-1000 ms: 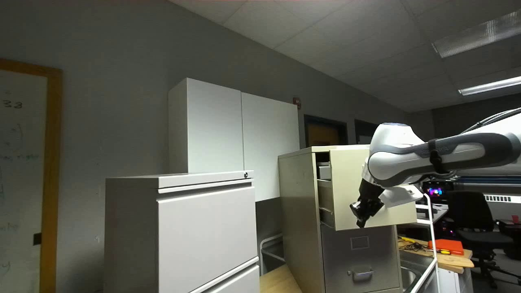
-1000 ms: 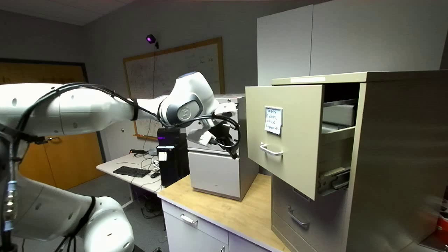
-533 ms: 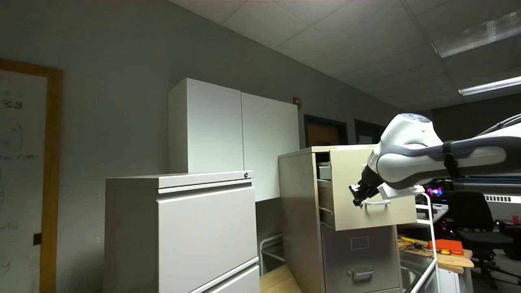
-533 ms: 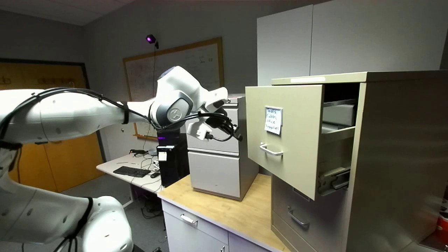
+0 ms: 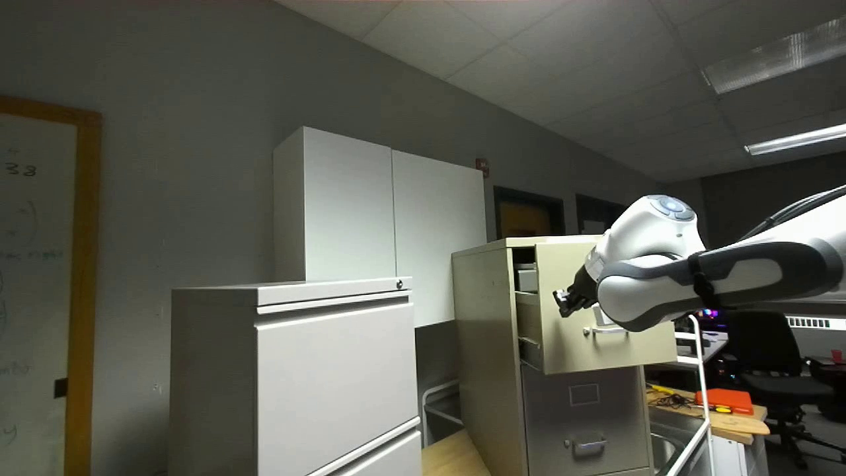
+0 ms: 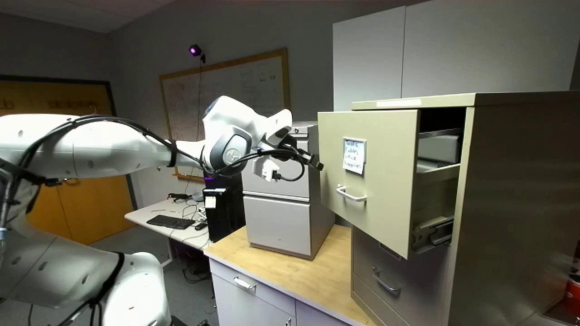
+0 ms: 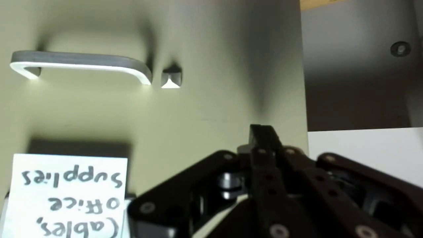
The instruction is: Close the upper drawer
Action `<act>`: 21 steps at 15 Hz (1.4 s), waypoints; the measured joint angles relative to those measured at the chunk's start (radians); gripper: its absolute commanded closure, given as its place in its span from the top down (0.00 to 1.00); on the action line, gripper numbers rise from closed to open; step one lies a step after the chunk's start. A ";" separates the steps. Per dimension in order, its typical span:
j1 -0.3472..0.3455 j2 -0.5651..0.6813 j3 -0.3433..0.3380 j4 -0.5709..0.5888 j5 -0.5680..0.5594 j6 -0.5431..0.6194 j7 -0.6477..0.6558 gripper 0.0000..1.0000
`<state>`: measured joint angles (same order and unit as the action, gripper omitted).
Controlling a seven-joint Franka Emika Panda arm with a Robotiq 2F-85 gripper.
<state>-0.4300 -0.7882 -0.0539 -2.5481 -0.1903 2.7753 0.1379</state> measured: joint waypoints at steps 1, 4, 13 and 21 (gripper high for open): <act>-0.011 0.017 0.008 0.001 0.000 0.024 0.006 0.00; -0.022 0.064 0.014 0.012 0.005 0.065 0.016 0.00; -0.022 0.182 0.014 0.115 0.027 0.047 0.051 0.00; 0.017 0.374 -0.025 0.321 0.078 -0.043 0.071 0.00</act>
<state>-0.4132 -0.4139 -0.0785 -2.2273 -0.1128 2.7322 0.2085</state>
